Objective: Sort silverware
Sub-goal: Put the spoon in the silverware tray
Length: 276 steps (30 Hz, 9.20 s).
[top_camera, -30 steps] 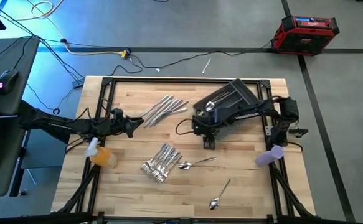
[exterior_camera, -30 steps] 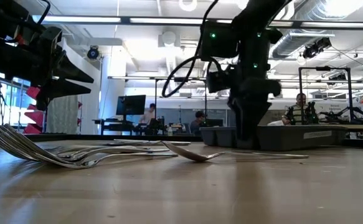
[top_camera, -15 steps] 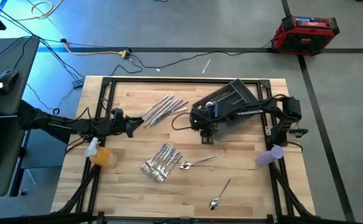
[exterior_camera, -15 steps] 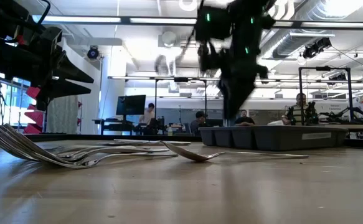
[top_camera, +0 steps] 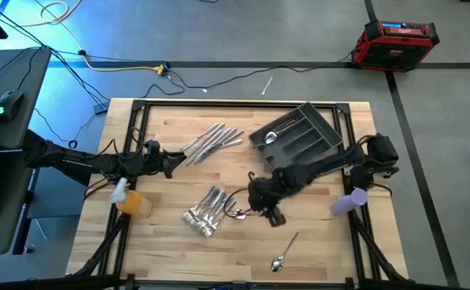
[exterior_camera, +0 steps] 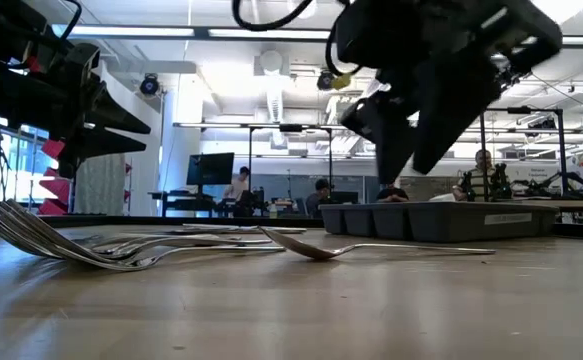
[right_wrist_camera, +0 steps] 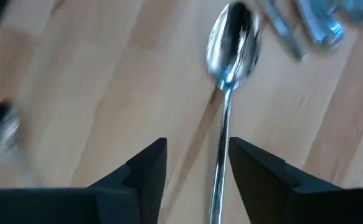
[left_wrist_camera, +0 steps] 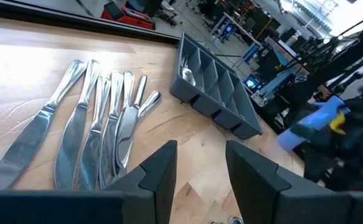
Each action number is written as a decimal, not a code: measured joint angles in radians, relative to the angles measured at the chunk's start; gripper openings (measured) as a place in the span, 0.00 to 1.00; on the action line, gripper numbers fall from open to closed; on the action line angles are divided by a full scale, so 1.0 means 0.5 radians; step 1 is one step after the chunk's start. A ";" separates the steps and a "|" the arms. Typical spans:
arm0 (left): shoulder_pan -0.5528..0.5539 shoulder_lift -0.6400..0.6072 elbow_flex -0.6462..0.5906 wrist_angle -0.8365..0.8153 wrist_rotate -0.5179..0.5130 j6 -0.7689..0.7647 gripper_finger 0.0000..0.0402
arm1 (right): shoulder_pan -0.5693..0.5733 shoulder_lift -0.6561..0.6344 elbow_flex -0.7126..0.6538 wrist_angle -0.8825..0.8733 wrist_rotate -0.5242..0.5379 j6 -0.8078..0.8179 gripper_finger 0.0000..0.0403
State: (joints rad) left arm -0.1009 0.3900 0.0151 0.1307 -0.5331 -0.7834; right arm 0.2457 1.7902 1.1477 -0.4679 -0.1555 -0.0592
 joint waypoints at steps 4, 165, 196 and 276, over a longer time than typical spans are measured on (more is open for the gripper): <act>0.000 -0.001 0.000 0.003 -0.001 -0.001 0.30 | 0.108 -0.001 -0.158 0.398 0.273 0.162 0.48; -0.346 2.258 1.353 0.540 0.604 0.475 0.00 | -0.143 -0.047 -0.063 0.577 0.622 -0.461 0.29; -0.330 2.255 1.353 0.426 0.505 0.491 0.13 | -0.008 -0.047 -0.067 0.318 1.603 -0.322 0.01; -0.703 2.278 1.341 -0.013 -0.433 0.623 0.26 | -1.442 0.389 0.515 -0.517 0.354 -1.501 0.25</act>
State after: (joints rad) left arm -0.4526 1.5291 0.6857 0.1241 -0.7498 -0.4717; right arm -0.4751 1.9847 1.4052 -0.7266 0.0216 -0.8096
